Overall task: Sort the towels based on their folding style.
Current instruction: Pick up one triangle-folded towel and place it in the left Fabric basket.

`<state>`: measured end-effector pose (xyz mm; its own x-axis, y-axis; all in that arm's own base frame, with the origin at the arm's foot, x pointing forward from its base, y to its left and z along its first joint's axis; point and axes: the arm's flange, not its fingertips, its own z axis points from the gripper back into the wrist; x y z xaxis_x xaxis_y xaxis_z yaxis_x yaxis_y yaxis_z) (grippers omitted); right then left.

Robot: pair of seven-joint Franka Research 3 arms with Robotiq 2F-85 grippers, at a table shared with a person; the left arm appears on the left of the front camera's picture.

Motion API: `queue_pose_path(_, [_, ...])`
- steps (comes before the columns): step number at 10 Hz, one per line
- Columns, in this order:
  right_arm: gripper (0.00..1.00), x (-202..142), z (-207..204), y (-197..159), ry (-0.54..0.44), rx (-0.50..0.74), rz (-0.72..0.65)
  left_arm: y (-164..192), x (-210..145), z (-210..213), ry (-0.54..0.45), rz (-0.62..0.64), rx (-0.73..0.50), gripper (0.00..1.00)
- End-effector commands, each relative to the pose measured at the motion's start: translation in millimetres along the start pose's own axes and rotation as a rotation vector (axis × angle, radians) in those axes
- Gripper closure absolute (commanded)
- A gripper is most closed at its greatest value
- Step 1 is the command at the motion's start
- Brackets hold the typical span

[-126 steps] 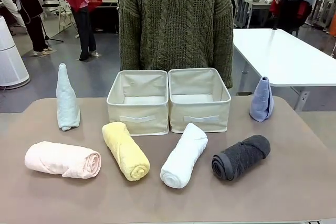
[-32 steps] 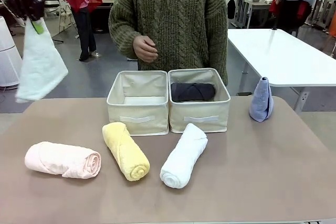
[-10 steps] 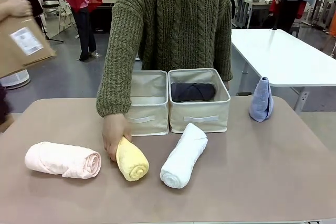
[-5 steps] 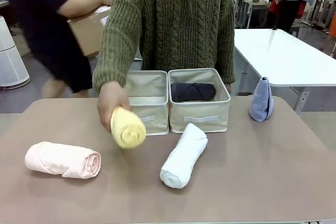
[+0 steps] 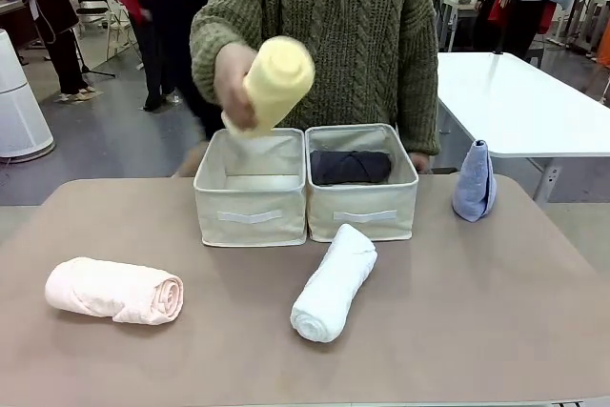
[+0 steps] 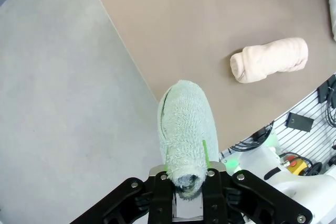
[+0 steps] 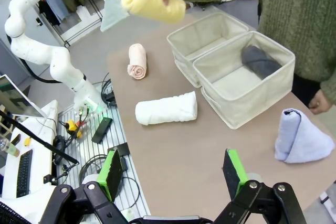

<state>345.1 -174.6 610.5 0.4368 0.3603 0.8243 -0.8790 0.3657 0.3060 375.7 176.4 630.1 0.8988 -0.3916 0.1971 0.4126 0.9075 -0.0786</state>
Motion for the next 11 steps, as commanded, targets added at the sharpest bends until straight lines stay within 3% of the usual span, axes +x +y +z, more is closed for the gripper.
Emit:
queue_pose_path(1, [0.0, 1, 0, -1, -0.027, 0.01, 0.017, -21, 37, 12, 0.01, -0.127, 0.051, 0.83])
queue_pose_path(5, [0.0, 1, 0, -1, -0.027, 0.01, 0.017, -119, 176, 22, 0.033, -0.419, 0.062, 0.83])
queue_pose_path(7, [0.0, 1, 0, -1, -0.027, 0.01, 0.017, -141, 197, 7, 0.056, -0.45, 0.04, 0.83])
queue_pose_path(11, [0.0, 1, 0, -1, -0.027, 0.01, 0.017, -154, 199, -1, 0.04, -0.46, 0.055, 0.83])
